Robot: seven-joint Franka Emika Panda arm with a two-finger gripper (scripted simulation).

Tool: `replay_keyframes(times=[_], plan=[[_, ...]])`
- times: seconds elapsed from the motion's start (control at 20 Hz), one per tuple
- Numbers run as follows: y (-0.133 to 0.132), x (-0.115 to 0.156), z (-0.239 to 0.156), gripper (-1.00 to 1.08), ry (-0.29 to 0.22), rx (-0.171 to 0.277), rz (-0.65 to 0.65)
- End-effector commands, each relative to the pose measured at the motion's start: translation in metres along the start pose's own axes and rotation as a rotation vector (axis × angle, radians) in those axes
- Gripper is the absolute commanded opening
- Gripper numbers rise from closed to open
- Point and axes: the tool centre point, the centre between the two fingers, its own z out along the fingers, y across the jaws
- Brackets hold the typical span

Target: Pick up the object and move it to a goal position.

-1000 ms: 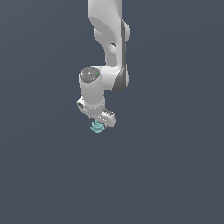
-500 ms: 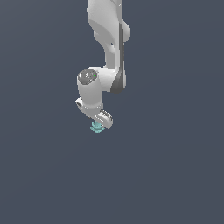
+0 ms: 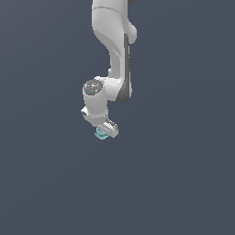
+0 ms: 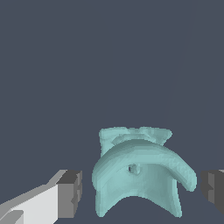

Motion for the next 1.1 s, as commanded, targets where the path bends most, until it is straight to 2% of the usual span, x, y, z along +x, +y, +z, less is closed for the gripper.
replay_keyframes(times=[0.0, 0.3, 0.35, 1.05], plan=[[0.0003, -0.0003, 0.0115, 1.00, 0.000, 0.000, 0.001], [-0.0001, 0.0005, 0.0215, 1.00, 0.000, 0.000, 0.002], [-0.0001, 0.0005, 0.0215, -1.00, 0.000, 0.000, 0.002], [-0.0006, -0.0007, 0.0170, -1.00, 0.000, 0.001, 0.001]])
